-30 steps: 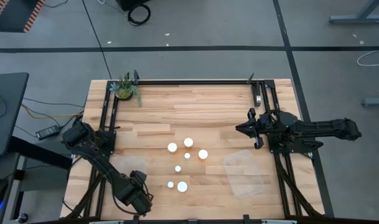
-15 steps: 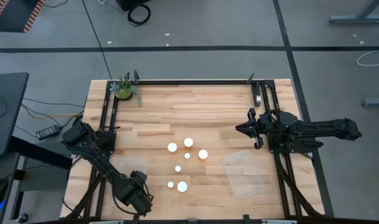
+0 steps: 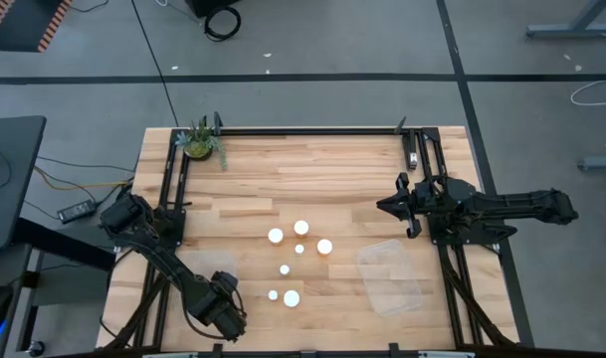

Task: Pick and place medicine bottles into bin by pill shape (circle, oval)
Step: Put the small blue pill bottle into the left transparent bin, then put the small yellow pill bottle into the left transparent bin

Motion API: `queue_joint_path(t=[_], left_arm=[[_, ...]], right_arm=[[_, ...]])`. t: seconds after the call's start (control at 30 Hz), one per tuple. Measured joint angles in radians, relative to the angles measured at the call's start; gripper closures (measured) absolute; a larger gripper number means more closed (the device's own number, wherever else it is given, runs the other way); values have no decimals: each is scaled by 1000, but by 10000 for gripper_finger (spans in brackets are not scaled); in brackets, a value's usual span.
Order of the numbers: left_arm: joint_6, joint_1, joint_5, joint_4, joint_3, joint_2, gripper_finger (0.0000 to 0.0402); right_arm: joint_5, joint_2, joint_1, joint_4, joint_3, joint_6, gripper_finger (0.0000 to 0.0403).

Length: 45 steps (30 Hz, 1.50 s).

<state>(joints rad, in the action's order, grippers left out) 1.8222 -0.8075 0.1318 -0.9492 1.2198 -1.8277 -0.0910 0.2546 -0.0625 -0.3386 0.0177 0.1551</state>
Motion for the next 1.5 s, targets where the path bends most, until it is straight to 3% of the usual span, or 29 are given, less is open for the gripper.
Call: queue_joint_path(t=[0.23,0.9,1.2,1.5], left_arm=[[-36,28,29,-14,0,31,207],[-105,137,-50,-86,0,155,216],[-285,246,-71,151,0,153,220],[-351,297,-91,297,0,152,232]], right_arm=[[0,0,0,0,0,-1,356],[0,0,0,0,0,0,356],[0,0,0,0,0,0,356],[0,0,0,0,0,0,356]])
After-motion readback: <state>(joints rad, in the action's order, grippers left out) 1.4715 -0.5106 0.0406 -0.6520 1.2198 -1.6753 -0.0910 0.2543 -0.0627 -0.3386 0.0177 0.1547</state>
